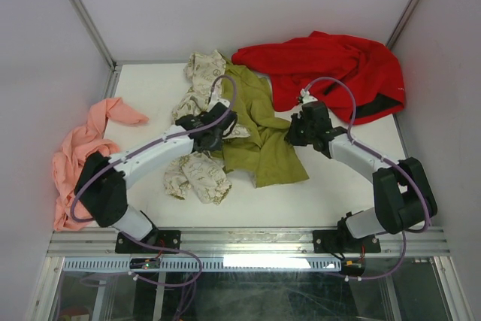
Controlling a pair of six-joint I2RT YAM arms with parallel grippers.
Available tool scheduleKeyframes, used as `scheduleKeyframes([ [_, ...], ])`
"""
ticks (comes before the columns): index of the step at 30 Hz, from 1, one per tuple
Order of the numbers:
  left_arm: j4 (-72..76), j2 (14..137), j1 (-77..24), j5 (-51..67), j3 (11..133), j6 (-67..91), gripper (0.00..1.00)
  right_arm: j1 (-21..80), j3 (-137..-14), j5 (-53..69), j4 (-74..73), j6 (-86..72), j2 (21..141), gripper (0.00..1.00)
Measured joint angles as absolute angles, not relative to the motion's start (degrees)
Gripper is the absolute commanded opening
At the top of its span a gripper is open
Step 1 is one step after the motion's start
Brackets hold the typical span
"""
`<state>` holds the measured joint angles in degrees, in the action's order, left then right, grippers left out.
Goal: Zip up the jacket
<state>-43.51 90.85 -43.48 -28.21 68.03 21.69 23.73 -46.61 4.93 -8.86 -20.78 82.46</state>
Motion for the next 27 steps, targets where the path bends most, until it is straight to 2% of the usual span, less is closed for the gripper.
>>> scheduleKeyframes([
  [9,-52.03,66.76,-44.58,-15.64,63.48,23.20,0.00,17.39,-53.91,3.88,-11.55,-19.86,85.71,0.04],
  [20,-55.66,68.29,-51.44,0.54,50.57,25.39,0.02,14.35,-64.01,0.03,-18.02,-16.84,87.81,0.04],
  [21,-55.55,67.90,-51.66,1.85,50.43,25.47,0.06,14.79,-64.64,0.05,-18.63,-16.40,87.81,0.04],
  [23,-55.07,66.17,-51.79,4.19,50.24,25.69,0.21,15.88,-65.67,-0.03,-19.57,-15.66,87.77,0.04],
  [26,-54.15,62.63,-51.79,6.50,50.22,26.15,0.37,20.78,-66.35,-0.34,-20.80,-14.63,87.35,0.05],
  [27,-53.89,61.47,-51.79,6.63,50.22,26.24,0.39,22.83,-66.35,-0.16,-20.95,-14.50,87.26,0.06],
])
